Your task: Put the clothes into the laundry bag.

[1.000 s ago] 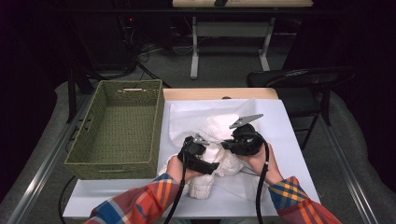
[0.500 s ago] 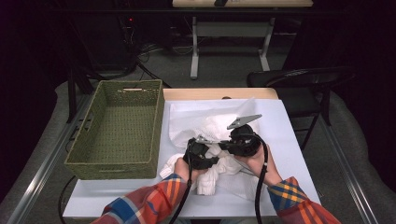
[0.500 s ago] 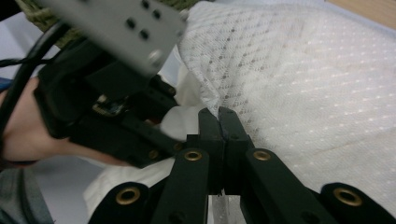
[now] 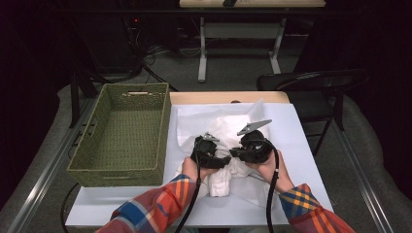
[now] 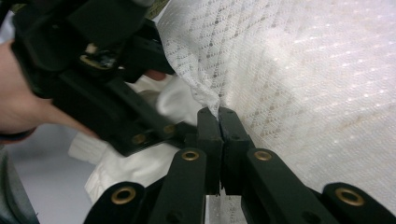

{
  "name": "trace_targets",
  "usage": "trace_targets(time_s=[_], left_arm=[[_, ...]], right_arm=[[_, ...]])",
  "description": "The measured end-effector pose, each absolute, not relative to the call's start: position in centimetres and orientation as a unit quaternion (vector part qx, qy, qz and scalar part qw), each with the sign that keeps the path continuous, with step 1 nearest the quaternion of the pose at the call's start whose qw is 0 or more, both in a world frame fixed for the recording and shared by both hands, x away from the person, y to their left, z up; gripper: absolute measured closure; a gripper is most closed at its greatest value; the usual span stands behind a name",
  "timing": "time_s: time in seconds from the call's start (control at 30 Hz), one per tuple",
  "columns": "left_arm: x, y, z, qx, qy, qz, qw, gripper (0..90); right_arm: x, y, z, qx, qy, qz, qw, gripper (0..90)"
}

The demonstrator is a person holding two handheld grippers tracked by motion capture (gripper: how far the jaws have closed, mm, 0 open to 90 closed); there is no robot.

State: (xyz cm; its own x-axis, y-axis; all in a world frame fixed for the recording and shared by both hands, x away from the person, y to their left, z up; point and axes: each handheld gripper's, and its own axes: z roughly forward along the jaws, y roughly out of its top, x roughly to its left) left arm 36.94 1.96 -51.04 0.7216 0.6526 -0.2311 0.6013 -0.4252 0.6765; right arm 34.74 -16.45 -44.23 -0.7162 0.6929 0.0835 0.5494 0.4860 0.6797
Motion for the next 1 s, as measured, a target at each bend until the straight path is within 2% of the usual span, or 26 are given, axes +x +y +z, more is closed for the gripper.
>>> trace_targets(time_s=[0.07, 0.27, 0.5, 0.63, 0.77, 0.87, 1.0], left_arm=[[36.3, 2.5, -50.8, 0.851, 0.36, 0.04, 0.38, 31.5], [34.8, 4.3, -50.0, 0.861, 0.346, 0.059, 0.367, 19.2], [34.6, 5.2, -50.4, 0.864, 0.359, 0.063, 0.348, 13.8], [35.3, 5.4, -51.5, 0.86, 0.38, 0.044, 0.336, 13.0], [36.2, 5.4, -53.2, 0.848, 0.409, 0.003, 0.337, 16.7], [36.3, 5.2, -53.8, 0.842, 0.417, -0.008, 0.341, 27.3], [36.3, 4.8, -54.2, 0.845, 0.408, -0.01, 0.346, 51.0]], right_arm=[[34.7, -16.5, -44.1, 0.364, 0.855, 0.356, 0.103, 88.9], [34.8, -16.5, -44.2, 0.365, 0.853, 0.358, 0.101, 86.7], [34.9, -16.4, -44.2, 0.362, 0.855, 0.356, 0.1, 86.4], [34.9, -16.3, -44.4, 0.363, 0.857, 0.353, 0.098, 85.4], [34.9, -16.2, -44.4, 0.364, 0.857, 0.352, 0.096, 85.2], [34.9, -16.2, -44.4, 0.365, 0.857, 0.351, 0.095, 85.5], [34.9, -16.1, -44.5, 0.364, 0.858, 0.35, 0.093, 87.3]])
